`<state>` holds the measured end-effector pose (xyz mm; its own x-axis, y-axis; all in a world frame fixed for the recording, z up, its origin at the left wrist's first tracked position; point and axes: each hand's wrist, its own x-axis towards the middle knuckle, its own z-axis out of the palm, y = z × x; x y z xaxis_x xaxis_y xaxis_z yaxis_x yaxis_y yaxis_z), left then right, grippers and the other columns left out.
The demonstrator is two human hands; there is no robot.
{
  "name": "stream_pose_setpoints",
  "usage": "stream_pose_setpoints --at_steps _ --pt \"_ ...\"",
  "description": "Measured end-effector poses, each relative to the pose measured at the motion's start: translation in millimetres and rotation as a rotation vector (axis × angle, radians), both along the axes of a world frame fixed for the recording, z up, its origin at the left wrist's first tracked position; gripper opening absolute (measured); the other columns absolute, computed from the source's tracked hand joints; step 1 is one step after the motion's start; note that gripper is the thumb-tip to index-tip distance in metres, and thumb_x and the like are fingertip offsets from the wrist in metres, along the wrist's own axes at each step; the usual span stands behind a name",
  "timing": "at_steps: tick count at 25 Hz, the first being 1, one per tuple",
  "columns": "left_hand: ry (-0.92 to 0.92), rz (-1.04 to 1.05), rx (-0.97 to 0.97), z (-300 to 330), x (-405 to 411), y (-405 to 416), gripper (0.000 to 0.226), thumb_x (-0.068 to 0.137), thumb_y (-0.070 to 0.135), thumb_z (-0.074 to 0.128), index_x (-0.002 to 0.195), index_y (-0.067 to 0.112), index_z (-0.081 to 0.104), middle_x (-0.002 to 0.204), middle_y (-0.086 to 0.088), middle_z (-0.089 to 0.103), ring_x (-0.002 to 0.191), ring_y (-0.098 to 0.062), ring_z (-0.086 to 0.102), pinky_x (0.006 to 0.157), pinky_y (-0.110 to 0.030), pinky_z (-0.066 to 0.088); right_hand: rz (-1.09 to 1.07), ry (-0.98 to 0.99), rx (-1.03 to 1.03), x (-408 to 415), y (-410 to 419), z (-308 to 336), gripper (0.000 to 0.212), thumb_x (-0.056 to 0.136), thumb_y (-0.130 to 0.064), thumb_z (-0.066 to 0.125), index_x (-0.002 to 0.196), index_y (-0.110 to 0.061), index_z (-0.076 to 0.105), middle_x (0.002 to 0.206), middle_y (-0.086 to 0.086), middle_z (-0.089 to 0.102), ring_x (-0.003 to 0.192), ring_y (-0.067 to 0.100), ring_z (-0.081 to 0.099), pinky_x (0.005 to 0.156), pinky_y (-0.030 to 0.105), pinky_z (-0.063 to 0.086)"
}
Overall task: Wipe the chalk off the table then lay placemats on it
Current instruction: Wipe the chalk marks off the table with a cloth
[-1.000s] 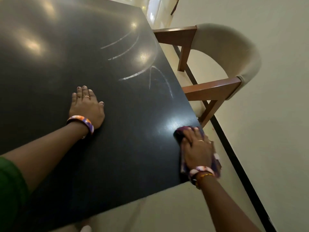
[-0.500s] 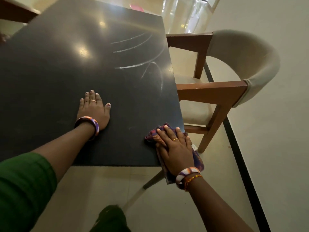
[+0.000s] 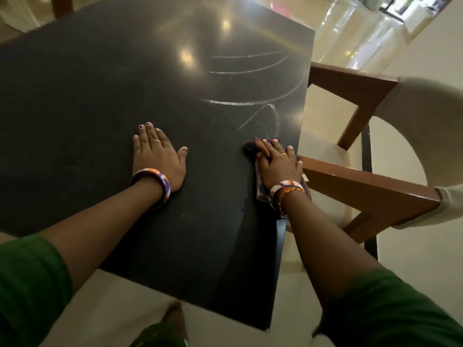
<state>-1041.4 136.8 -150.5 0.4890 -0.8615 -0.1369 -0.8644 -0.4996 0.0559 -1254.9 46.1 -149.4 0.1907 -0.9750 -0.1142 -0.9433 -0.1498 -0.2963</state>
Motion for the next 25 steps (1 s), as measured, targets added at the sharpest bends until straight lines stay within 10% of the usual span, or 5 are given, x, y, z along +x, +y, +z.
stream_pose_setpoints --at_steps 8,16,22,25 --pt "0.016 0.052 0.016 2 -2 0 0.072 0.098 0.046 0.019 0.147 -0.005 0.004 0.155 -0.022 -0.001 0.145 -0.032 -0.001 0.118 -0.041 0.004 0.381 0.018 -0.021 -25 92 4 0.049 0.099 -0.045 0.031 0.144 -0.047 0.011 0.156 -0.017 0.002 0.144 0.015 -0.008 0.114 0.04 -0.009" --pt "0.052 0.227 0.006 -3 -24 10 0.066 0.099 0.04 0.022 0.148 0.001 0.002 0.156 -0.019 -0.005 0.145 -0.03 -0.004 0.118 -0.039 0.003 0.219 -0.025 0.015 -19 -87 4 0.048 0.101 -0.044 0.028 0.148 -0.039 0.022 0.158 -0.007 0.014 0.146 0.028 0.002 0.117 0.054 0.0" --pt "0.16 0.46 -0.144 5 -53 -65 0.065 0.099 0.032 0.034 0.148 -0.002 0.008 0.156 -0.02 -0.004 0.145 -0.031 -0.003 0.119 -0.041 0.003 0.776 0.05 -0.05 -59 -23 5 0.049 0.099 -0.049 0.026 0.147 -0.045 0.015 0.158 -0.015 0.003 0.146 0.02 -0.008 0.114 0.048 -0.014" --pt "0.126 0.613 -0.179 0 -56 -89 0.061 0.099 0.033 0.03 0.148 -0.001 0.013 0.156 -0.018 0.004 0.146 -0.029 0.003 0.119 -0.041 0.005 0.691 0.045 -0.04 -52 -105 2 0.047 0.099 -0.05 0.026 0.145 -0.048 0.02 0.158 -0.015 0.008 0.146 0.021 -0.003 0.114 0.057 -0.006"
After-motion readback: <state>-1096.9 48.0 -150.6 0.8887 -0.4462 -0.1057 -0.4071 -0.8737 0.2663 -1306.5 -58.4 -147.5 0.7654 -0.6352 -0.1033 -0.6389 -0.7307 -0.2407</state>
